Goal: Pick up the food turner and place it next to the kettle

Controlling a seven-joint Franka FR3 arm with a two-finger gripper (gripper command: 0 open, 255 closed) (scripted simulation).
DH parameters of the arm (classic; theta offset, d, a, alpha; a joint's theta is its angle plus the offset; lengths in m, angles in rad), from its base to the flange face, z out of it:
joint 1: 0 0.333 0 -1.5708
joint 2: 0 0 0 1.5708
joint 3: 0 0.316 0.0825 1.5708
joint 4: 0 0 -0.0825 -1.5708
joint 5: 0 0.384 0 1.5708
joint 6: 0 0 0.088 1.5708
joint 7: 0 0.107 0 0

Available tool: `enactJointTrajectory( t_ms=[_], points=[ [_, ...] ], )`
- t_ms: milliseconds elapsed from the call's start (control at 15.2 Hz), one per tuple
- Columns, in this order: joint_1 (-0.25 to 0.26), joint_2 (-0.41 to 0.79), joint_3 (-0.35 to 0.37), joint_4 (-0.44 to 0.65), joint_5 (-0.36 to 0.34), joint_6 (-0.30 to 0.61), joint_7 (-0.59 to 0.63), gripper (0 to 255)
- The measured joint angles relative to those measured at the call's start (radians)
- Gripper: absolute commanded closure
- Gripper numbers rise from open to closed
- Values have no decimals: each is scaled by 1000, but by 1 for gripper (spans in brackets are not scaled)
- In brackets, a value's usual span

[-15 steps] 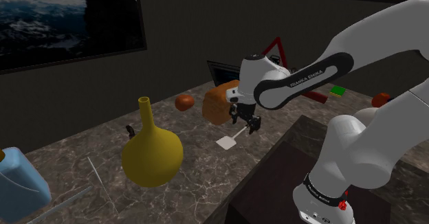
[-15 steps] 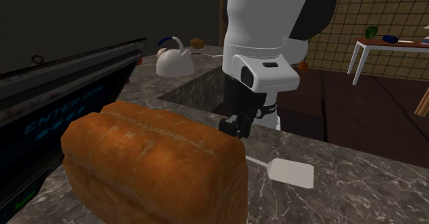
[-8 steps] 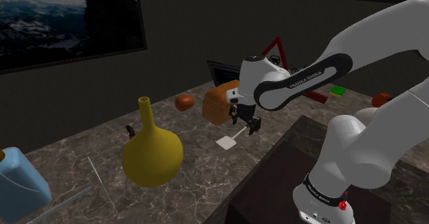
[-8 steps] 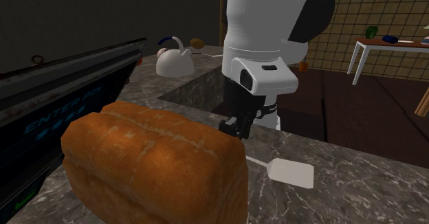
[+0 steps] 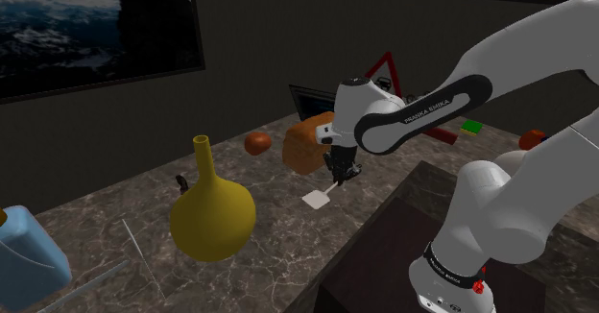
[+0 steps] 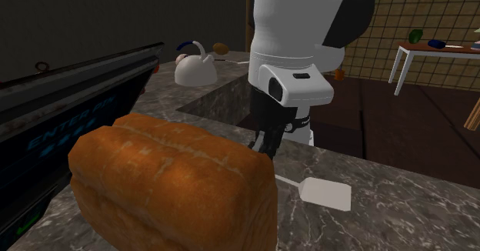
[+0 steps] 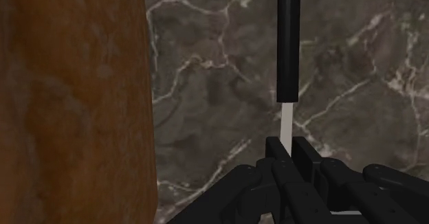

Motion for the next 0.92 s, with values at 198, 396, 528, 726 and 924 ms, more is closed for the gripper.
enactJointTrajectory(
  t_ms=[198, 396, 528, 726, 924],
  points=[
    [0, -7, 2, 3, 1, -10, 0, 255],
    [0, -31, 6, 21, 4, -51, -4, 255],
    [1, -52, 11, 34, 8, -86, -4, 255],
    [1, -82, 20, 58, 13, -139, -6, 255],
    [4, -102, 27, 84, 20, -184, -7, 255]
  ],
)
